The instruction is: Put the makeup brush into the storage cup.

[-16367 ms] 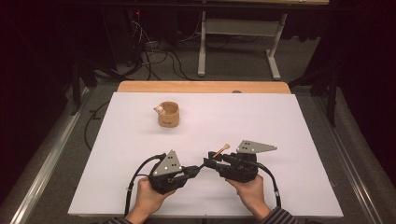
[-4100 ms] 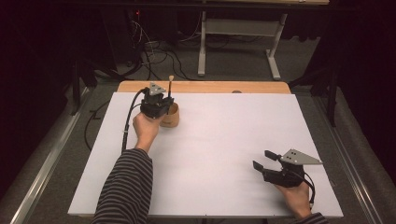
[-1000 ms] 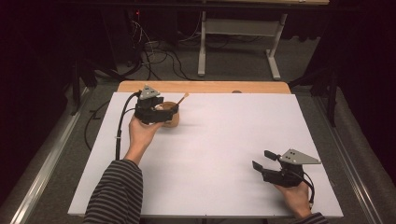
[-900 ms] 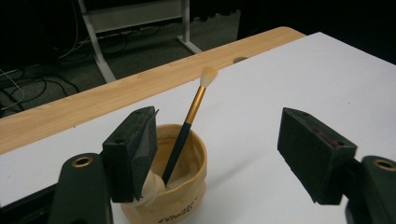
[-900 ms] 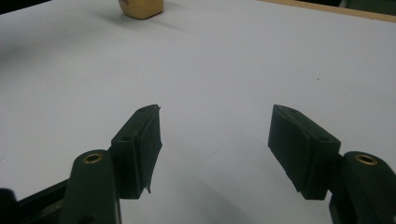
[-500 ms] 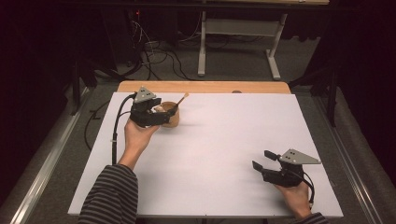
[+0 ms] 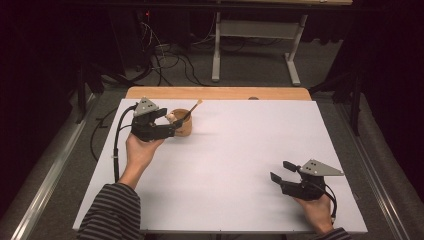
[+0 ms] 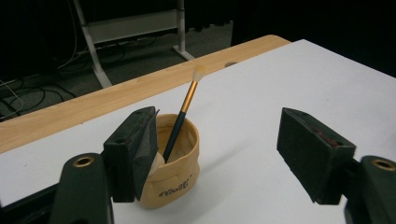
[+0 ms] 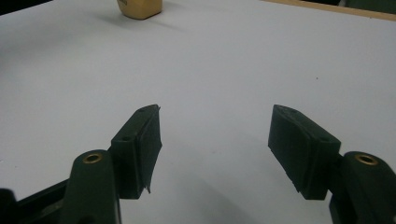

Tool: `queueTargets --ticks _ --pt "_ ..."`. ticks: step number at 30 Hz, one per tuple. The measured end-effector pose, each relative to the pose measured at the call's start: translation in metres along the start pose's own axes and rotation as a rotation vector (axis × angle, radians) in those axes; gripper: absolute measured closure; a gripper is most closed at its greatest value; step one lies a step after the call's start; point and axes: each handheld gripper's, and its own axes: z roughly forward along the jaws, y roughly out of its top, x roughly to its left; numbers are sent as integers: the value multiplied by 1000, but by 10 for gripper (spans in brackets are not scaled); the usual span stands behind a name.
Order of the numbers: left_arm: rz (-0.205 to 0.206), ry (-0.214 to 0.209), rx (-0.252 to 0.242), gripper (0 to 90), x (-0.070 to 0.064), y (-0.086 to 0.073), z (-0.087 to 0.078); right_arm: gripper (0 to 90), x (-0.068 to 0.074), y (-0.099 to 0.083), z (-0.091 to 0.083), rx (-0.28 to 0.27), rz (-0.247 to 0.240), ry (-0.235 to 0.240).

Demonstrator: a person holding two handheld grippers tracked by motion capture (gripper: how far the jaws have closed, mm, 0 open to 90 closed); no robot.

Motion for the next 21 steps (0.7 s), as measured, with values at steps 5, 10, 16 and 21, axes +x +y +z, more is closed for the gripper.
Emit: queueTargets --ticks 5,10,16,21 --pt "12 -2 -18 309 -1 -1 -8 363 0 0 0 -2 1 0" --pt "19 -5 -21 309 -3 -2 -13 363 0 0 0 -2 3 0" --pt "26 -8 -19 310 -4 -4 -18 362 0 0 0 -1 4 1" --pt "13 -10 -25 310 -2 -5 -21 362 -1 0 0 0 3 3"
